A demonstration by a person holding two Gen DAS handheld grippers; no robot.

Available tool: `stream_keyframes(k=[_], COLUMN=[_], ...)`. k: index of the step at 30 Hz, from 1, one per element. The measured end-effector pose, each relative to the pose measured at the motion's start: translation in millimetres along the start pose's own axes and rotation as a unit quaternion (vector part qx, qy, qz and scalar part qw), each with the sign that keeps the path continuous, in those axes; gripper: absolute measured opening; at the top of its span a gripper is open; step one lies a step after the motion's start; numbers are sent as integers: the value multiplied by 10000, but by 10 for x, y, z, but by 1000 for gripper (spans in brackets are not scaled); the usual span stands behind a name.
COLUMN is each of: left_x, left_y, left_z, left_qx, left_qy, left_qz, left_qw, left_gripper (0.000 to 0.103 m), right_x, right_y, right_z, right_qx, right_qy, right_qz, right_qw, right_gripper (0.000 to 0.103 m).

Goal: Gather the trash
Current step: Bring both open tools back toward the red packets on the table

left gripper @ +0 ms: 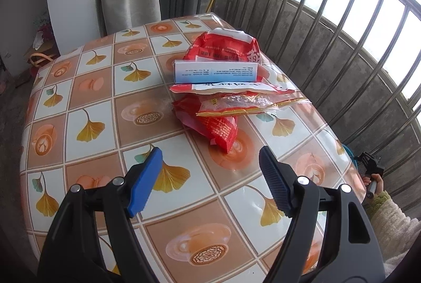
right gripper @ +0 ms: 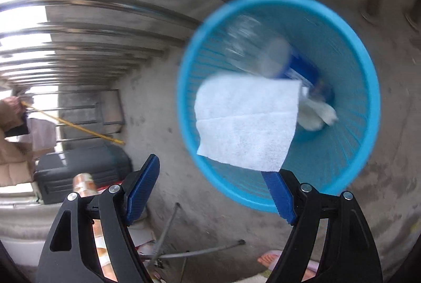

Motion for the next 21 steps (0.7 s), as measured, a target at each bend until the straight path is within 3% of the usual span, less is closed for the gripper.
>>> stream_keyframes(k=[2, 10, 15, 21], left_x=[7, -4, 18, 66], left_y=[-7, 28, 74, 116], left_z=[9, 24, 61, 150], left_qx=[-16, -65, -98, -160], left_qy=[10, 123, 181, 147], left_qz=[11, 51, 112, 134], left_qw=[10000, 9999, 9997, 9997], left_gripper=[71, 71, 71, 71], right_x=[-142, -209, -384, -645], right_y=[90, 379, 558, 630], right_z=[-66, -107, -204, -303], right_qx=[129, 720, 1134, 1102], right_qy=[213, 224, 311, 736], right_qz=[-83, -79, -440, -613], right_qw=[9997, 9971, 9921, 9893], right_gripper=[77, 77, 77, 77])
Point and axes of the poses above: each gripper's, at about its wrist camera, not at the fingertips, and z roughly against the way its jaws point, x to its left, y to its underside, the point moved 4 cm from there along -z, roughly the way its jaws point, and after that the axes turned 1 degree about x, right-handed, at the moved point
